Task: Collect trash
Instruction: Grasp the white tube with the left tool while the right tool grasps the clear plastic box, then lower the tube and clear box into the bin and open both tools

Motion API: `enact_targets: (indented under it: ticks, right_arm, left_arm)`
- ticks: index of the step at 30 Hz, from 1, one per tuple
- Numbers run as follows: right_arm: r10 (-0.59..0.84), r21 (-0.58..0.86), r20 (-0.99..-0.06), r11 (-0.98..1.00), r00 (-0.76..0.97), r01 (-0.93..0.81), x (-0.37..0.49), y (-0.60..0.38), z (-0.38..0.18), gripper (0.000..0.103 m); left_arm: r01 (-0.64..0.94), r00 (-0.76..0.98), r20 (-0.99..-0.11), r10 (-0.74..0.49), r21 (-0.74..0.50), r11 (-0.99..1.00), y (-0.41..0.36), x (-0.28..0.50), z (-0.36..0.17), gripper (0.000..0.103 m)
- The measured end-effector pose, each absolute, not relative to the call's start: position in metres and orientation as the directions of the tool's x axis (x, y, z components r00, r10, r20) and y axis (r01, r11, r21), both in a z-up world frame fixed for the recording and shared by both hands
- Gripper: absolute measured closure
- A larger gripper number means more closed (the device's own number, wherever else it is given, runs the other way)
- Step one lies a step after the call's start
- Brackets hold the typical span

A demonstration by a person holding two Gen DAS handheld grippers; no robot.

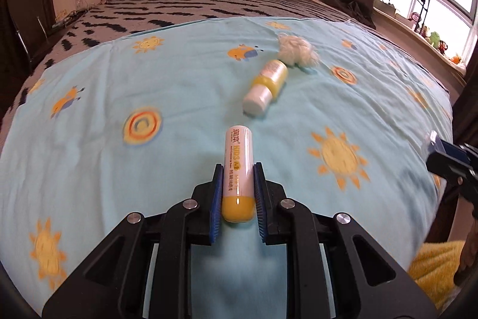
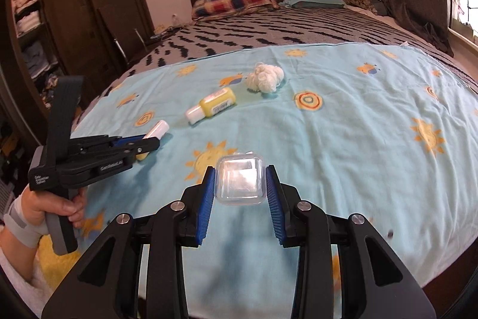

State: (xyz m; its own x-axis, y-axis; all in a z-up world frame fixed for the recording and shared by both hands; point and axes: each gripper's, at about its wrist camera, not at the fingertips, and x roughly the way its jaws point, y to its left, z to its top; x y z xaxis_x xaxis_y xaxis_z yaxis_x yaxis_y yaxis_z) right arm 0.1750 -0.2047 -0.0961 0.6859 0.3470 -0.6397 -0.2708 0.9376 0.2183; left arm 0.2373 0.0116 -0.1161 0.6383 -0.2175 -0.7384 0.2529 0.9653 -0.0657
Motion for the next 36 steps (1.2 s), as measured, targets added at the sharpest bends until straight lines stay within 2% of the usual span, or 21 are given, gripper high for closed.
enact_targets:
  ticks: [9, 18, 26, 32, 36]
  right_arm:
    - [0.332, 0.188, -0.622, 0.942, 0.709, -0.277, 0.098, -0.218, -0.108, 0.068]
    - [0.324, 0.202, -0.656, 0.946, 0.682, -0.255, 0.048, -0.222, -0.137, 0.068]
    - [0.312, 0.260, -0.735, 0.950, 0.602, -0.175, 0.037, -0.223, -0.187, 0.068]
    - [0.282, 0.258, -0.808, 0.959, 0.517, -0.120, 0.043, -0.223, -0.235, 0.068]
    - [0.291, 0.278, -0.835, 0.955, 0.466, -0.099, 0.046, -0.223, -0.258, 0.068]
  left_arm:
    - [0.340, 0.670, -0.681, -0.296, -0.074, 0.938, 0.004, 0.109, -0.115, 0.085]
    - [0.398, 0.640, -0.679, -0.360, -0.107, 0.911, -0.018, 0.039, -0.133, 0.085]
    - [0.446, 0.520, -0.759, -0.392, -0.150, 0.882, -0.050, 0.023, -0.187, 0.085]
    - [0.438, 0.434, -0.830, -0.350, -0.145, 0.887, -0.067, 0.035, -0.239, 0.085]
    - [0.422, 0.370, -0.854, -0.367, -0.197, 0.885, -0.069, 0.044, -0.264, 0.085]
